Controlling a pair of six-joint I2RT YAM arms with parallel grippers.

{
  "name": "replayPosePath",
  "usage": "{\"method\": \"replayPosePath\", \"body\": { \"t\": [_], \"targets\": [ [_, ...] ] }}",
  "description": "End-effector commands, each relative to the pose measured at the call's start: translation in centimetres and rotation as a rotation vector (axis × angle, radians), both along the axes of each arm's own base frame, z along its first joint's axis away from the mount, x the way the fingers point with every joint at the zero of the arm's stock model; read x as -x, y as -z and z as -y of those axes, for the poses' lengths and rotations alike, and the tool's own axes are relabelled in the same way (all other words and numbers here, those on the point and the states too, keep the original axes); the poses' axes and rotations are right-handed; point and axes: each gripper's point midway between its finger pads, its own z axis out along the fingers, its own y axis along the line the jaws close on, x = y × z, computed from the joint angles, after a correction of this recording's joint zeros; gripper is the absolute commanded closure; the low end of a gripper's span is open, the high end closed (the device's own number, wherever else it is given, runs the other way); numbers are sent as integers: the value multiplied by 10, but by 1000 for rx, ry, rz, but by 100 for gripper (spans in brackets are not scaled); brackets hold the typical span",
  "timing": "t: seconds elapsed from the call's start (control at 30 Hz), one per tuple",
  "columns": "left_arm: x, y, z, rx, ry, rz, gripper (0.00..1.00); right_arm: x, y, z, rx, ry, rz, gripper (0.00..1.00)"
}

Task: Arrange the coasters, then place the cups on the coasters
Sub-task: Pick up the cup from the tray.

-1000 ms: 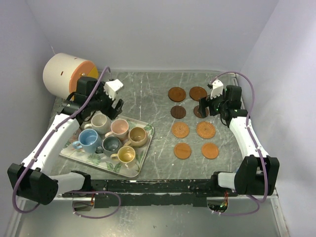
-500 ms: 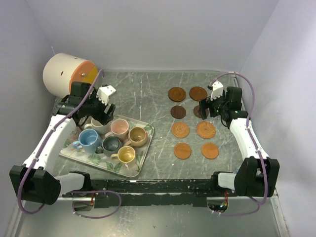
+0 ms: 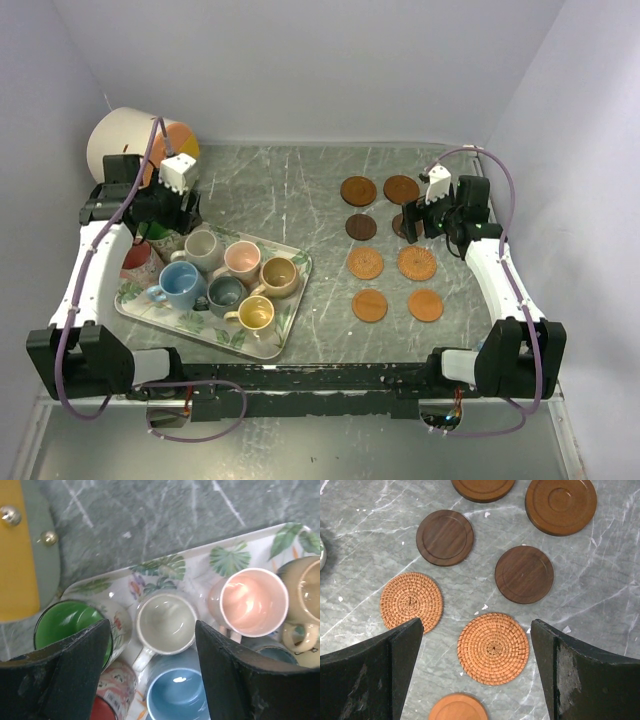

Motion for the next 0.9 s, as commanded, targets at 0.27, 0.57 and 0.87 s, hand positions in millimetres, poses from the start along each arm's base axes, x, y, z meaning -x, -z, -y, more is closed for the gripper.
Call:
{"method": "replayPosePath", "body": {
  "t": [0.27, 0.57, 0.87],
  "targets": [
    [4, 4, 132, 92, 535, 59, 23, -1, -13, -9, -20, -42, 28, 10],
    [22, 55, 195, -69, 851, -57, 26, -2, -13, -4, 5, -24, 32, 10],
    [41, 100, 229, -171, 1032, -151, 28, -4, -12, -2, 15, -19, 29, 10]
  ]
}}
